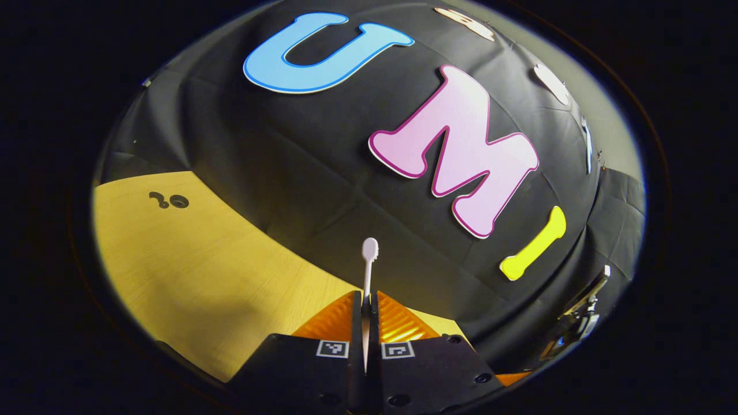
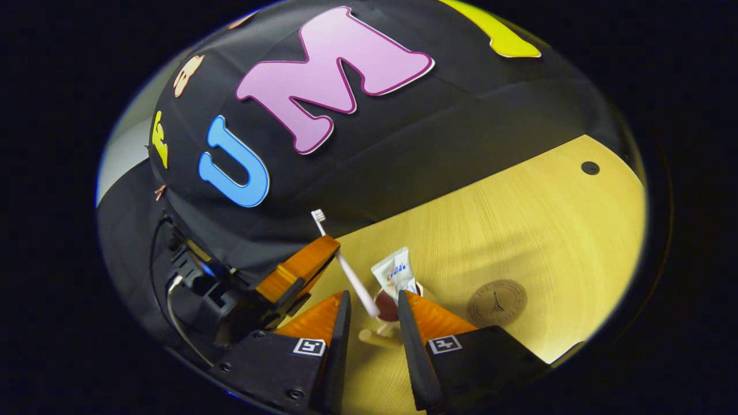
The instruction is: Put the toothbrush and toothpaste on the desktop into the cup, then pick up the cup and place it on the coaster on the desktop.
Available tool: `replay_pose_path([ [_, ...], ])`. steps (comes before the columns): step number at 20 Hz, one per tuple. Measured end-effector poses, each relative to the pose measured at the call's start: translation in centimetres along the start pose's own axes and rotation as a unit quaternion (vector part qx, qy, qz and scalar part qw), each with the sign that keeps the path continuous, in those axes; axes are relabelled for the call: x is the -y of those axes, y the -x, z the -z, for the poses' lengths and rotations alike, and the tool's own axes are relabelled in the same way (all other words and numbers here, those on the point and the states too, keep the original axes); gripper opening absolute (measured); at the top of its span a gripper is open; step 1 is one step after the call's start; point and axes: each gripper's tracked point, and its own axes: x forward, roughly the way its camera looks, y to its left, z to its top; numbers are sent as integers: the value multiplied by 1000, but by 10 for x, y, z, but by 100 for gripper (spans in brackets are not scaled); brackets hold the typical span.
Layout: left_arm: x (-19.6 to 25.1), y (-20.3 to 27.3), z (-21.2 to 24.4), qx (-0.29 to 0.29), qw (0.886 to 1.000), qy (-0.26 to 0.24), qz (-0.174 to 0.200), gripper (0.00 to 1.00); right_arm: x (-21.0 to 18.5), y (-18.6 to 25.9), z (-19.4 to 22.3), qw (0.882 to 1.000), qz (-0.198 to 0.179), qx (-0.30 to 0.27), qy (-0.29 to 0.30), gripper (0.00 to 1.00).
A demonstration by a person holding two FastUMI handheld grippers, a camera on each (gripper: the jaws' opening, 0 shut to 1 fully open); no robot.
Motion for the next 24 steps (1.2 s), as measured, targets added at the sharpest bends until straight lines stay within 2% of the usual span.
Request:
replay_pose_path([
  [4,-3,-6,4,3,1000,-11,3,6,7,60,31,999,17,-25,-13,49],
  [8,-9,-8,16,-4,999,-50,-5,6,26,102,58,997,47,-36,-49,49],
  [12,-8,-5,31,-20,996,-81,0,8,43,124,79,993,74,-39,-78,49],
  [15,-8,1,35,-25,995,-92,1,11,42,131,82,993,78,-33,-84,49],
  [17,-5,5,40,-34,994,-99,9,15,39,134,78,993,75,-29,-86,49],
  [19,-4,12,45,-44,992,-114,13,23,36,135,77,993,73,-24,-87,49],
  [20,-3,14,48,-49,991,-121,14,36,37,136,77,993,73,-23,-88,49],
  [21,-4,18,51,-54,991,-125,16,28,37,137,75,993,75,-21,-88,49],
  [24,-6,28,60,-72,989,-131,15,36,35,139,75,993,74,-16,-92,49],
])
